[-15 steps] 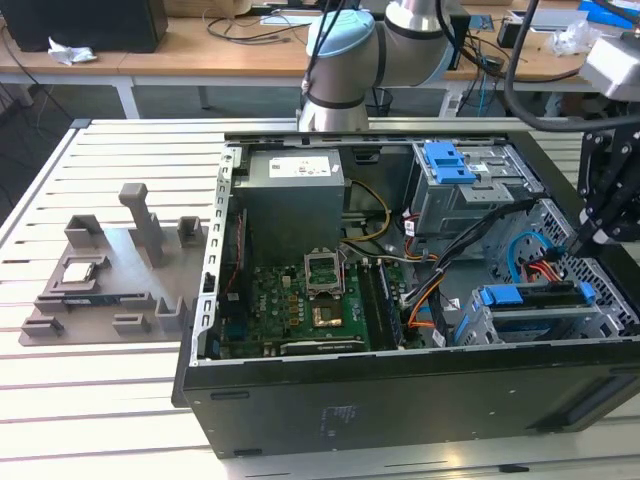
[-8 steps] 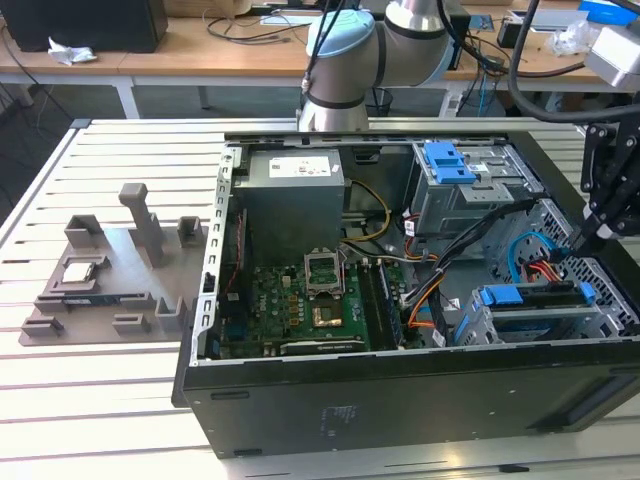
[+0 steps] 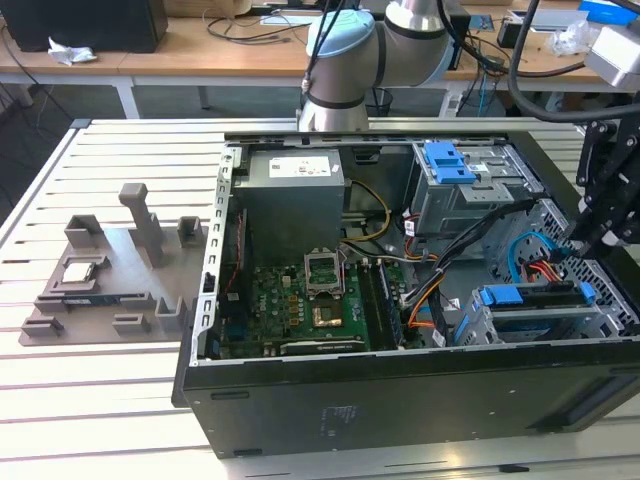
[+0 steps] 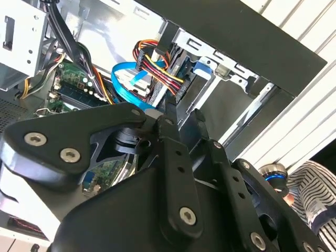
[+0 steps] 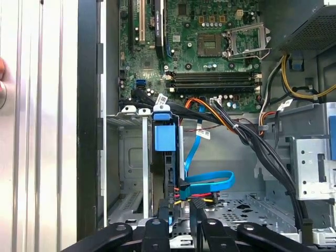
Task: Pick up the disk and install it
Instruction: 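Insert the second disk wire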
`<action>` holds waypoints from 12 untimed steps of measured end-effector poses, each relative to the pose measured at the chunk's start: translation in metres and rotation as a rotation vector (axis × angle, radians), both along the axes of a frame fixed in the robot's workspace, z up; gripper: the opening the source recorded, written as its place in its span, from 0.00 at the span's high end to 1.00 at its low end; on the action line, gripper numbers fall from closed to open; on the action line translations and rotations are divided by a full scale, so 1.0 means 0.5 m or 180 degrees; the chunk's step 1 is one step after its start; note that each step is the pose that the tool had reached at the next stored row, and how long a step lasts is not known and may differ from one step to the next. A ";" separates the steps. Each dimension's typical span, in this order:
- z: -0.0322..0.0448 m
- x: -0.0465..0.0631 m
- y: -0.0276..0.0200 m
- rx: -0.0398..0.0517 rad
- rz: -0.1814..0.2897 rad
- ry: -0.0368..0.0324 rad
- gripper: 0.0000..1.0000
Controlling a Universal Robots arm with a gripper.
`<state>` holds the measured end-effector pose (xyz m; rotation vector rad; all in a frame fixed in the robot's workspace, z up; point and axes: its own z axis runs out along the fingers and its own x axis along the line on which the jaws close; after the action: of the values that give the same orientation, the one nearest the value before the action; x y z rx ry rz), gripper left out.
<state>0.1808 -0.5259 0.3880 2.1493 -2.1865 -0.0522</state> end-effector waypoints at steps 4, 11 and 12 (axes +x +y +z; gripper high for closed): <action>-0.020 -0.016 -0.0007 0.0002 0.0000 0.0000 0.70; -0.031 -0.017 -0.0007 0.0022 -0.0001 0.0000 0.70; -0.031 -0.017 -0.0007 0.0022 -0.0001 0.0000 0.70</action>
<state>0.1726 -0.5263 0.3727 2.1527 -2.1898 -0.0597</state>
